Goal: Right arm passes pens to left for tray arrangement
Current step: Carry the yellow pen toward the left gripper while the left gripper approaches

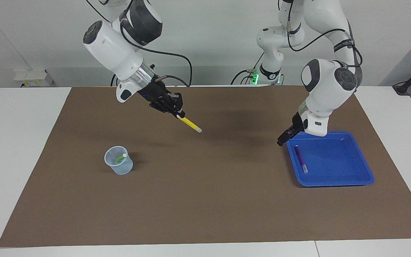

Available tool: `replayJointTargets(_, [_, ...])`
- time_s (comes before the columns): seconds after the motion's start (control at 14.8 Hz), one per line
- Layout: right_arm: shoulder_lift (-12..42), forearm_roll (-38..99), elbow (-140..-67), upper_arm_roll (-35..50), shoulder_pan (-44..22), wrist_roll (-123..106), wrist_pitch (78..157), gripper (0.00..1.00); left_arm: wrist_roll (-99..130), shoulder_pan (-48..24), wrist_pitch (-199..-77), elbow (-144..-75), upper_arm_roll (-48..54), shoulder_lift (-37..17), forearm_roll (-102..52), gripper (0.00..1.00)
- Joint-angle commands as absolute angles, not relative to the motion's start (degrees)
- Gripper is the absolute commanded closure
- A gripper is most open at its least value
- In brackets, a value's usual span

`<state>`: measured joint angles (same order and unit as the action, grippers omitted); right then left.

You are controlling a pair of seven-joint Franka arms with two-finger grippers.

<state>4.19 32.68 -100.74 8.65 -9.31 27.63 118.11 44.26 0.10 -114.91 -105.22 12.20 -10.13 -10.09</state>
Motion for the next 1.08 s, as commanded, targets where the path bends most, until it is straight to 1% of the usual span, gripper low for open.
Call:
replayJointTargets(0.0, [4.5, 34.2, -101.5, 8.7, -11.2, 30.6, 121.2, 1.0, 55.2, -3.1, -114.2, -103.8, 11.6, -9.7, -11.9, 0.0])
replayJointTargets(0.34, [5.5, 34.2, -101.5, 8.7, -13.3, 32.7, 123.7, 1.0, 81.1, -8.6, -118.5, -101.7, 12.1, -9.9, -15.4, 0.0])
replayJointTargets(0.74, [5.5, 34.2, -101.8, 8.7, -13.8, 32.7, 123.8, 1.0, 108.4, -18.5, -127.3, -101.0, 12.1, -10.5, -15.9, 0.0])
replayJointTargets(1.02, [5.5, 34.2, -102.0, 8.7, -13.8, 32.6, 123.8, 1.0, 116.0, -22.6, -131.6, -101.2, 12.2, -10.7, -15.9, 0.0])
